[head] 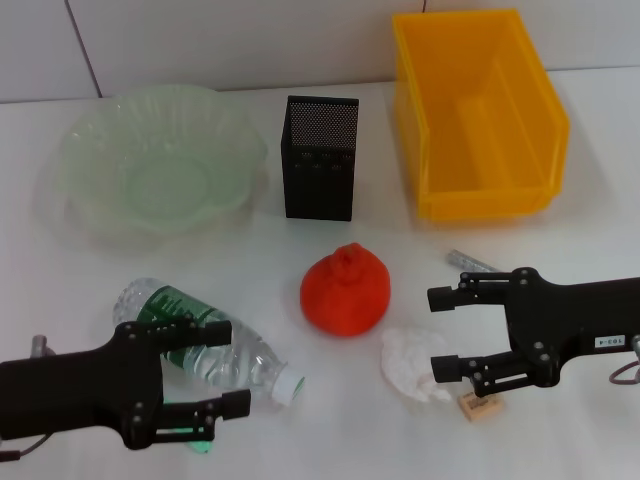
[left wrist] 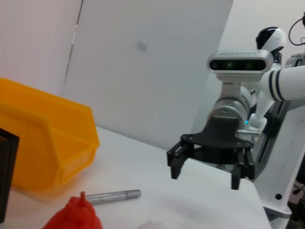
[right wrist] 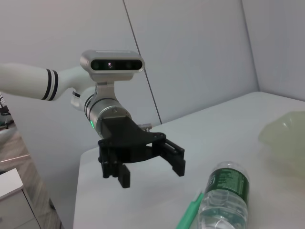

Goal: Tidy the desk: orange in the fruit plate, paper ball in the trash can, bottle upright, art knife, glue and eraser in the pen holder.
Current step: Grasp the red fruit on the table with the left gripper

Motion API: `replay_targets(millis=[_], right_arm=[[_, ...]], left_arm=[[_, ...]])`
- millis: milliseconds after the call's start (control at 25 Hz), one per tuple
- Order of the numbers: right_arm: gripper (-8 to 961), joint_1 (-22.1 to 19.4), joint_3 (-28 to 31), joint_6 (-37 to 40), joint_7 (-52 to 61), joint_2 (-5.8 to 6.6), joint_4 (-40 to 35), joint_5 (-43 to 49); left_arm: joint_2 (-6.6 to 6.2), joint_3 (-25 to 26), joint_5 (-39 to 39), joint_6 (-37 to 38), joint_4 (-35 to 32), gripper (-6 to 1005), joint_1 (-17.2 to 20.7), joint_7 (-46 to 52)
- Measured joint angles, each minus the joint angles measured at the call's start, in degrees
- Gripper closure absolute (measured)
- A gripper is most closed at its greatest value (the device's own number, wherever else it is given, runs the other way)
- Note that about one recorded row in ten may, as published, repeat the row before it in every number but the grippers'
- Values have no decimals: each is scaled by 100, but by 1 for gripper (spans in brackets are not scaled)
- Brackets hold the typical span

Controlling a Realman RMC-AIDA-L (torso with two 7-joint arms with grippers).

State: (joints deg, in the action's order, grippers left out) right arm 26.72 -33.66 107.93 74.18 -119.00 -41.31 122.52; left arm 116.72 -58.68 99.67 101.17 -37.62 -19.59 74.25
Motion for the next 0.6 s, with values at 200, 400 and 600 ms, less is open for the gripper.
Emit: replay_targets(millis=[200, 400, 600], right_arm=[[127, -96, 1, -1, 0, 6, -21, 13], [127, -236, 1, 14, 0, 16, -60, 35], [128, -370, 0, 141, 0, 17, -79, 111]], left_arm=[[54, 95, -14, -293, -121, 171, -123, -72], [139, 63, -10, -736, -308, 172, -367, -74], [192, -136, 75, -1264, -326, 172, -709, -124]])
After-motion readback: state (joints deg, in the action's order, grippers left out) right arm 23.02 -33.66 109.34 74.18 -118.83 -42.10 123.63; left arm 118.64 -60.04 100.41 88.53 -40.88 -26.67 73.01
